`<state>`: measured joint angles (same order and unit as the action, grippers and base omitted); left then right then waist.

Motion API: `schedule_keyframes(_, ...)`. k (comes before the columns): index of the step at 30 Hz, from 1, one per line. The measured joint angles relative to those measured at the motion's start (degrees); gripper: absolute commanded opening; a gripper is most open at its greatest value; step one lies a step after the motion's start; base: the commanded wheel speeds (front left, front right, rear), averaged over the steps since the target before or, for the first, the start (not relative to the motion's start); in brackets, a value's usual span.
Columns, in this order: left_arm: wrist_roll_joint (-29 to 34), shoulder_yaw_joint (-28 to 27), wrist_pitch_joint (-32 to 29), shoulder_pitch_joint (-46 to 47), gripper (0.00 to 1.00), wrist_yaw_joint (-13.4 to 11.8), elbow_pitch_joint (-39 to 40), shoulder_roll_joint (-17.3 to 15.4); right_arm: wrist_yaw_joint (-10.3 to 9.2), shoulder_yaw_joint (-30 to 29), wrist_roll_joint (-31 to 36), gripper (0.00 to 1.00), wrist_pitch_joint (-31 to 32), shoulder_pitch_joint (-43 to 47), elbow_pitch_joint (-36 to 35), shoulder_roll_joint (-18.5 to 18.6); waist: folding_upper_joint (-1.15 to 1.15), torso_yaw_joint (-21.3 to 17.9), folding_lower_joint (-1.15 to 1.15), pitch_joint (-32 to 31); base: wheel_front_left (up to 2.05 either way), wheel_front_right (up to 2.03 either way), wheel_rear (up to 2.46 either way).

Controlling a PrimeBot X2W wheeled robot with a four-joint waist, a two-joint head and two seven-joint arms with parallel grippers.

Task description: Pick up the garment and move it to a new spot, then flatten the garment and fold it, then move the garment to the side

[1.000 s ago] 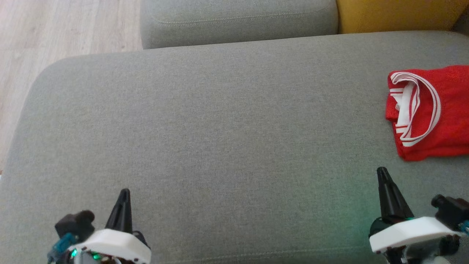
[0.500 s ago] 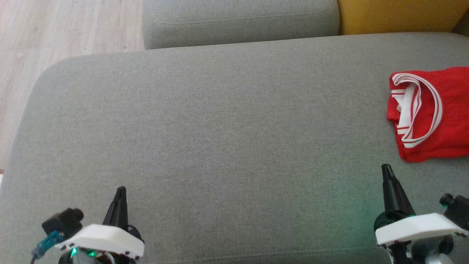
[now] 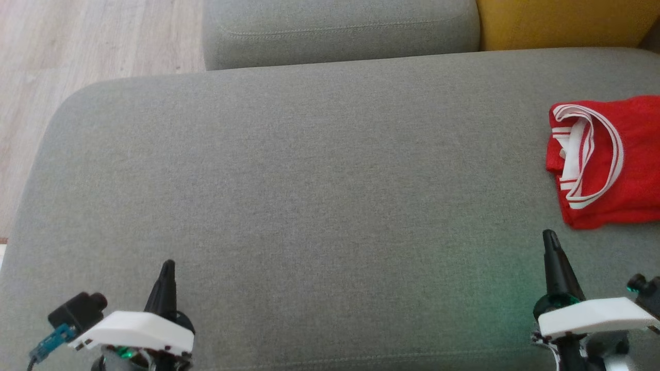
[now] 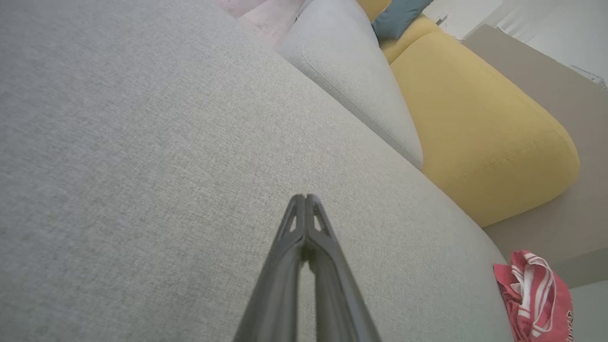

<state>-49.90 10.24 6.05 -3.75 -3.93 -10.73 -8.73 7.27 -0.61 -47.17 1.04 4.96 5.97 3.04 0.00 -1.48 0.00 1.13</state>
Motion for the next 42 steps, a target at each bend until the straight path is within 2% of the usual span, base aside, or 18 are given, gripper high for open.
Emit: schedule_keyframes(42, -25.15, -7.32, -6.05, 3.37, 0.00, 6.38, -2.65, 2.49, 0.00, -2.36, -26.88, 0.00, 1.77, -4.69, 5.47, 0.51, 0.00, 0.86, 0.00, -0.55, 0.00, 0.00, 0.00)
